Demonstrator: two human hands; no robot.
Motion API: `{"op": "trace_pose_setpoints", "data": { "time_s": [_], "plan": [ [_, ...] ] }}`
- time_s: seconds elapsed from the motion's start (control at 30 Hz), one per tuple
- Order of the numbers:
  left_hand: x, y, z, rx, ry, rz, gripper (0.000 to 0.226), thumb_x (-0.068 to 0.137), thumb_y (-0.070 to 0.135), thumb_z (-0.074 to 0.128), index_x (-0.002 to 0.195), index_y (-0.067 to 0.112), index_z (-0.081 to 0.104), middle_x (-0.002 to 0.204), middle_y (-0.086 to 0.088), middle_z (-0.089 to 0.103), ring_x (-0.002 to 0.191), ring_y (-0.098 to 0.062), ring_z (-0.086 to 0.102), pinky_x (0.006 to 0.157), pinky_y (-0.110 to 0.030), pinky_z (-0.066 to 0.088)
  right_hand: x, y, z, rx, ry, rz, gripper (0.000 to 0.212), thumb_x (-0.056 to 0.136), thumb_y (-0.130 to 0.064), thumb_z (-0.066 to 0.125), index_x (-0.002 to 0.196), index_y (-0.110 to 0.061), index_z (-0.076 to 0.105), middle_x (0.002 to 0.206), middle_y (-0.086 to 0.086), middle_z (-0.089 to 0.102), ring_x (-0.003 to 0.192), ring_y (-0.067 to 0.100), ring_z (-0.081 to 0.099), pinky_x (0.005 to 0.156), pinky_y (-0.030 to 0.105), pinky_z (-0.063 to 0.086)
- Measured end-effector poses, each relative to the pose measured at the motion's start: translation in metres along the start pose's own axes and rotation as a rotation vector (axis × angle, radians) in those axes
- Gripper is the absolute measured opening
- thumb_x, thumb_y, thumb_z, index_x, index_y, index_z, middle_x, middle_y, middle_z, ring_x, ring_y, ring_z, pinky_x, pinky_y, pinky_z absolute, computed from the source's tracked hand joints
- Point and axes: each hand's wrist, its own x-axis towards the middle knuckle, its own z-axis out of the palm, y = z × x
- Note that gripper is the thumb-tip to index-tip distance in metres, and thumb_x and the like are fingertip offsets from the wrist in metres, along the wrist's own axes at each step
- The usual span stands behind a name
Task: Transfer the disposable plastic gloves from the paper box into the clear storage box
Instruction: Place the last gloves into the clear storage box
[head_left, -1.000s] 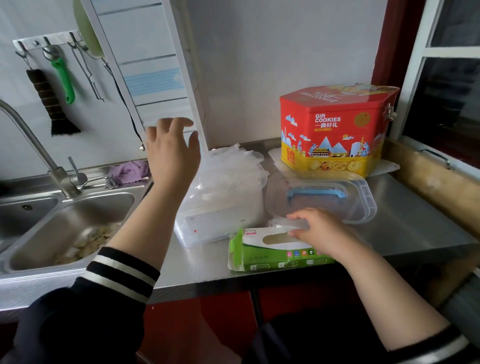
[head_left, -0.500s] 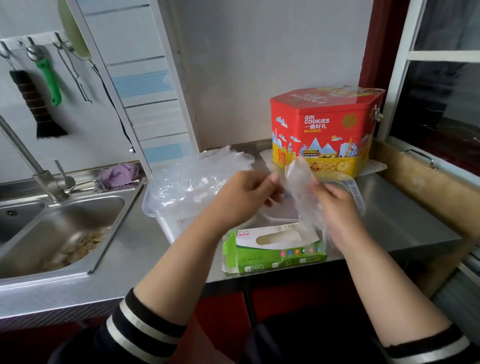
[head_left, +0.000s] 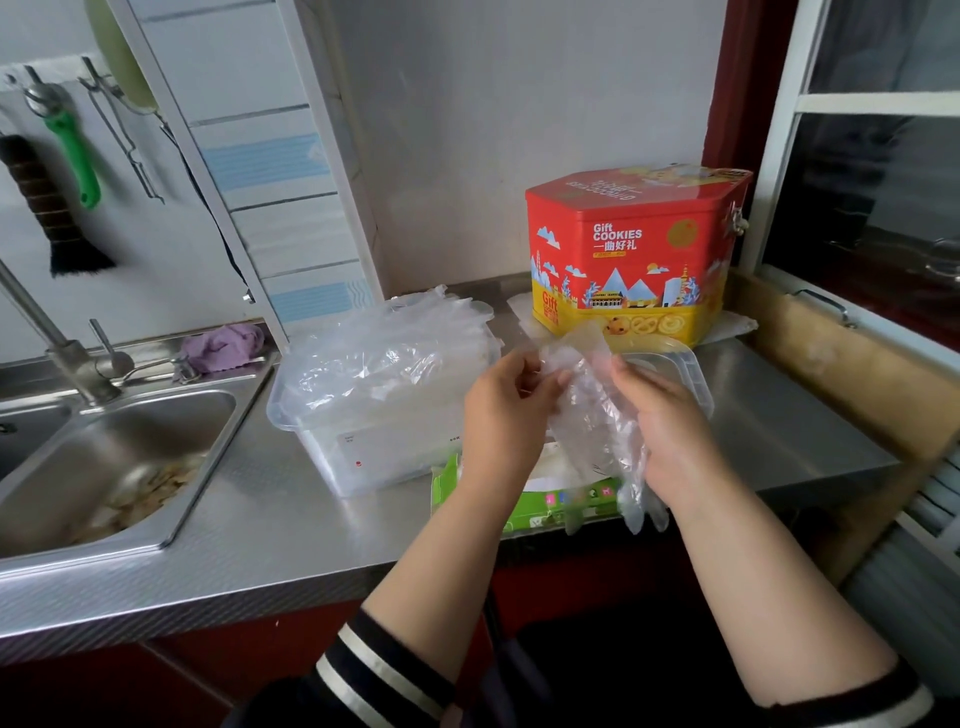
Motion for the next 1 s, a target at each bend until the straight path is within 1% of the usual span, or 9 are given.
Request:
{"op": "trace_pose_setpoints", "data": {
  "time_s": [0.1, 0.2, 0.37, 0.47, 0.6, 0.7, 0.77, 0.9, 1.0],
  "plan": [
    [-0.001, 0.0, -0.005, -0.023, -0.016, -0.03, 0.021, 0.084, 0.018, 0.075, 0.078, 0.026, 0.056, 0.073, -0.003, 0.07, 0.054, -0.011, 0.064, 0.061, -0.042, 0.058, 0.003, -0.001, -0.004, 0.001, 0.052, 0.001, 0.022, 0.093, -0.025, 0.061, 0.106, -0.012, 0.072, 0.101, 0.0, 0.073, 0.104, 0.016, 0.066, 0.094, 0.032, 0.049],
    [0.0, 0.003, -0.013, 0.003, -0.043, -0.015, 0.012, 0.087, 0.017, 0.072, 0.081, 0.018, 0.061, 0.064, 0.003, 0.066, 0.053, -0.008, 0.064, 0.053, -0.033, 0.056, 0.008, 0.001, -0.009, 0.034, 0.104, 0.013, 0.025, 0.093, -0.033, 0.061, 0.105, -0.014, 0.073, 0.108, 0.002, 0.073, 0.108, 0.021, 0.065, 0.1, 0.043, 0.048],
    [0.003, 0.014, -0.024, 0.076, -0.091, -0.022, 0.008, 0.09, 0.007, 0.065, 0.096, 0.012, 0.063, 0.074, -0.008, 0.071, 0.064, -0.029, 0.068, 0.057, -0.046, 0.059, 0.007, -0.006, -0.007, 0.197, 0.416, -0.171, 0.026, 0.1, -0.029, 0.05, 0.09, -0.017, 0.071, 0.083, -0.006, 0.073, 0.08, 0.008, 0.068, 0.071, 0.025, 0.052],
    [0.002, 0.021, -0.031, 0.014, -0.167, -0.017, 0.029, 0.094, -0.001, 0.055, 0.114, 0.018, 0.063, 0.078, -0.004, 0.073, 0.07, -0.027, 0.072, 0.062, -0.043, 0.061, -0.001, -0.009, -0.007, 0.073, 0.525, -0.425, 0.027, 0.102, -0.027, 0.044, 0.105, -0.013, 0.068, 0.096, -0.006, 0.071, 0.088, 0.0, 0.066, 0.078, 0.02, 0.053],
    [0.001, 0.025, -0.041, -0.003, -0.277, 0.023, 0.049, 0.098, -0.004, 0.045, 0.138, 0.023, 0.048, 0.083, -0.002, 0.071, 0.074, -0.016, 0.07, 0.073, -0.037, 0.06, 0.004, 0.008, -0.017, -0.391, 0.164, -0.613, 0.031, 0.102, -0.032, 0.043, 0.124, -0.022, 0.061, 0.122, -0.01, 0.063, 0.114, 0.004, 0.059, 0.095, 0.019, 0.046],
    [0.0, 0.029, -0.049, -0.04, -0.38, 0.047, 0.064, 0.097, -0.011, 0.037, 0.145, 0.031, 0.037, 0.086, -0.008, 0.066, 0.079, -0.017, 0.064, 0.075, -0.032, 0.058, 0.021, 0.029, -0.021, -0.742, -0.222, -0.334, 0.027, 0.097, -0.036, 0.051, 0.121, -0.031, 0.062, 0.122, -0.014, 0.062, 0.116, 0.009, 0.058, 0.101, 0.033, 0.046],
    [-0.001, 0.032, -0.054, -0.076, -0.427, 0.04, 0.068, 0.097, -0.013, 0.034, 0.147, 0.033, 0.033, 0.091, -0.018, 0.065, 0.081, -0.021, 0.065, 0.077, -0.034, 0.058, 0.025, 0.033, -0.021, -0.876, -0.308, -0.235, 0.043, 0.094, -0.049, 0.048, 0.133, -0.031, 0.054, 0.136, -0.009, 0.056, 0.126, 0.011, 0.051, 0.107, 0.035, 0.04],
    [-0.004, 0.036, -0.065, -0.064, -0.45, 0.046, 0.074, 0.095, -0.015, 0.033, 0.15, 0.034, 0.028, 0.106, -0.027, 0.064, 0.087, -0.036, 0.066, 0.082, -0.044, 0.058, 0.011, 0.005, -0.009, -0.512, -0.242, -0.338, 0.086, 0.074, -0.087, 0.024, 0.129, -0.028, 0.055, 0.129, -0.011, 0.062, 0.122, 0.001, 0.052, 0.102, 0.016, 0.035],
    [-0.004, 0.038, -0.068, -0.045, -0.432, 0.065, 0.075, 0.092, -0.019, 0.032, 0.149, 0.03, 0.03, 0.087, -0.021, 0.064, 0.078, -0.025, 0.066, 0.078, -0.039, 0.058, 0.002, -0.01, -0.001, -0.246, -0.458, -0.139, 0.088, 0.066, -0.091, 0.032, 0.111, -0.025, 0.068, 0.113, 0.004, 0.071, 0.111, 0.019, 0.063, 0.095, 0.032, 0.048]
  ]
}}
